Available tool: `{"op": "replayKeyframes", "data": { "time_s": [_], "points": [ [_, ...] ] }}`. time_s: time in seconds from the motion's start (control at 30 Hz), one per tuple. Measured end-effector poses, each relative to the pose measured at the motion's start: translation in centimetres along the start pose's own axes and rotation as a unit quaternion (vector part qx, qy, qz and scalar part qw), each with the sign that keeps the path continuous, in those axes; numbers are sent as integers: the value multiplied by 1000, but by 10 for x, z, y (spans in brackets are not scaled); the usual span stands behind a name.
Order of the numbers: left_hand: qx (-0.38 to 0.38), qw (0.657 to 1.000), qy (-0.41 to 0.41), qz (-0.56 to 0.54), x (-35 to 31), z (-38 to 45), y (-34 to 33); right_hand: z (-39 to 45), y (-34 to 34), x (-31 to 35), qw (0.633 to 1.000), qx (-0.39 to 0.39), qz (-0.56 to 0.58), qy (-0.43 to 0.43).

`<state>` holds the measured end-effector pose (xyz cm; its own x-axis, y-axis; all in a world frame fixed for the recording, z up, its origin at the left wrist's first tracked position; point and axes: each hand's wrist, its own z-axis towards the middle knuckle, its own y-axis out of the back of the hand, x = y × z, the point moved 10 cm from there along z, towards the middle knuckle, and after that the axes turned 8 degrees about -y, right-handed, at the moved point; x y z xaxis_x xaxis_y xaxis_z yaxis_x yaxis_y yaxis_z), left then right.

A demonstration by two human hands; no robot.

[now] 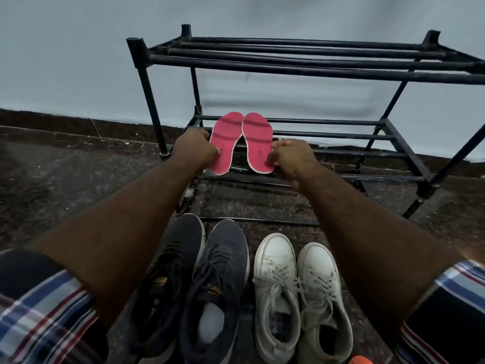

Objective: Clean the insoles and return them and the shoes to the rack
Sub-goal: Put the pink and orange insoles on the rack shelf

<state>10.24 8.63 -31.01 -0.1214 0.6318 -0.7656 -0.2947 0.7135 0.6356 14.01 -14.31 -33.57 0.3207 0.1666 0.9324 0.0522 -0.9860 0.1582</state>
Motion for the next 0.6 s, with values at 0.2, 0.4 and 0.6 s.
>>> {"op": "replayKeyframes", "data": {
  "time_s": [0.2,0.4,0.6],
  "points": [
    [11,996,-20,88,4,4,1,5,13,-3,998,-57,-14,5],
    [-31,998,7,53,10,4,0,14,21,-9,992,-109,-67,5],
    [-30,997,8,71,5,5,-6,14,21,-7,987,-119,-108,11]
  ]
}}
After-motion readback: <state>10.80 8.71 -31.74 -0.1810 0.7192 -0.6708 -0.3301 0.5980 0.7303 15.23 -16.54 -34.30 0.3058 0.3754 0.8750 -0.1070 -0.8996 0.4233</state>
